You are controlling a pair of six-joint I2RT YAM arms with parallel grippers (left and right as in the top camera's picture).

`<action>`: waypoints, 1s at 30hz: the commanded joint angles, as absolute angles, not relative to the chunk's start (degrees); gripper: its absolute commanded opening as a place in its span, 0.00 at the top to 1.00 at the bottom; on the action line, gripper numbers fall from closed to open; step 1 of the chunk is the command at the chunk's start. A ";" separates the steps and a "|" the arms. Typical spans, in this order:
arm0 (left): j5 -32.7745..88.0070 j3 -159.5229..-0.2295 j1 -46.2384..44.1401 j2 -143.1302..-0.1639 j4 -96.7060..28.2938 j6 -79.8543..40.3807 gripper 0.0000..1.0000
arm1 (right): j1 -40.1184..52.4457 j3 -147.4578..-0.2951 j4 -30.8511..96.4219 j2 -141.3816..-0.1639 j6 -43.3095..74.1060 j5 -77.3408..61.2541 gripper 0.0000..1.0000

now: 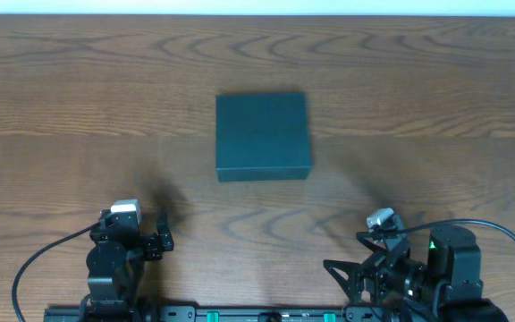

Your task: Pack container

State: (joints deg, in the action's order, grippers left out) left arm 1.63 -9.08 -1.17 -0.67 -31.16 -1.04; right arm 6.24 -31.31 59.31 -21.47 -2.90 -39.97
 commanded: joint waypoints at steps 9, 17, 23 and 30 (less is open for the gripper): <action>0.91 -8.32 -0.89 -0.25 -30.85 -0.19 0.05 | 6.79 -31.11 59.42 -21.28 -2.20 -40.03 0.01; 0.91 -8.29 -0.89 -0.25 -30.83 -0.19 0.05 | 6.79 -31.11 59.42 -21.28 -2.20 -40.03 0.01; 0.91 -8.32 -0.89 -0.25 -30.83 -0.19 0.05 | 7.77 -30.98 57.25 -20.84 -3.68 -33.12 0.01; 0.91 -8.29 -0.89 -0.25 -30.83 -0.19 0.05 | 9.98 -23.53 43.64 -12.32 -3.92 -16.27 0.01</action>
